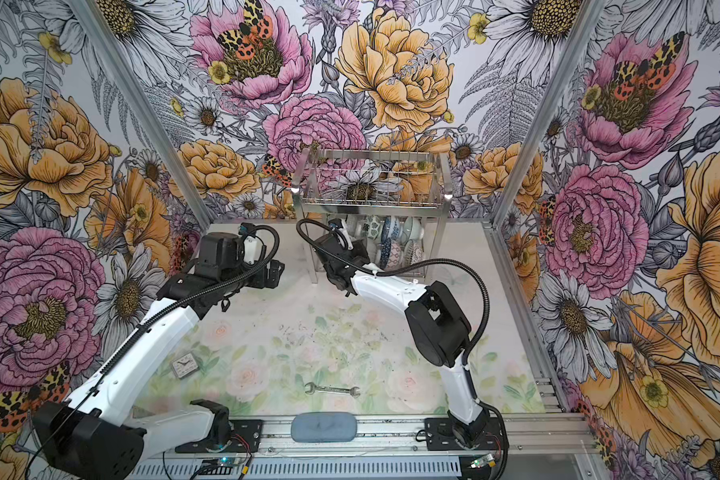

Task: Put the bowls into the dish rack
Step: 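Lower the green-and-orange bowl into the rack with the right gripper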

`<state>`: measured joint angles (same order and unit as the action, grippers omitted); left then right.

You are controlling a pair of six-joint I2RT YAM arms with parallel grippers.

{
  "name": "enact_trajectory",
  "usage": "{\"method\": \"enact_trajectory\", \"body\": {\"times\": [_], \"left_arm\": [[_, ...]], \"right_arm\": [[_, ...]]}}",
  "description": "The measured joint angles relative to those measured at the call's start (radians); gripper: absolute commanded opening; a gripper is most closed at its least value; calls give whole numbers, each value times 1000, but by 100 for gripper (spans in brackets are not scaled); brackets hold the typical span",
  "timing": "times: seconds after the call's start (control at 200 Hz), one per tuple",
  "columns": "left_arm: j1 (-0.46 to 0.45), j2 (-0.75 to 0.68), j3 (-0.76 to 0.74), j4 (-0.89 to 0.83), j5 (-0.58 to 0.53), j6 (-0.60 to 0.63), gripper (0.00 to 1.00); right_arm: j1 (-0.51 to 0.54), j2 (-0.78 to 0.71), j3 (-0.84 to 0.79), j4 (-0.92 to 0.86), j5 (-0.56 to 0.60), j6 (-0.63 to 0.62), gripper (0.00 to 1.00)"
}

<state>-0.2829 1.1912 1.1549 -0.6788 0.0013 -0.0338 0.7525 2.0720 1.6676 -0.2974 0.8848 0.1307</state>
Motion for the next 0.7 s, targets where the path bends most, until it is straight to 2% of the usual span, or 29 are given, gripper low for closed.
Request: {"method": "enact_trajectory", "body": {"times": [0.701], "left_arm": [[6,0,0,3,8,0,99]], "right_arm": [[-35,251,235,-2,113,-121,0]]}}
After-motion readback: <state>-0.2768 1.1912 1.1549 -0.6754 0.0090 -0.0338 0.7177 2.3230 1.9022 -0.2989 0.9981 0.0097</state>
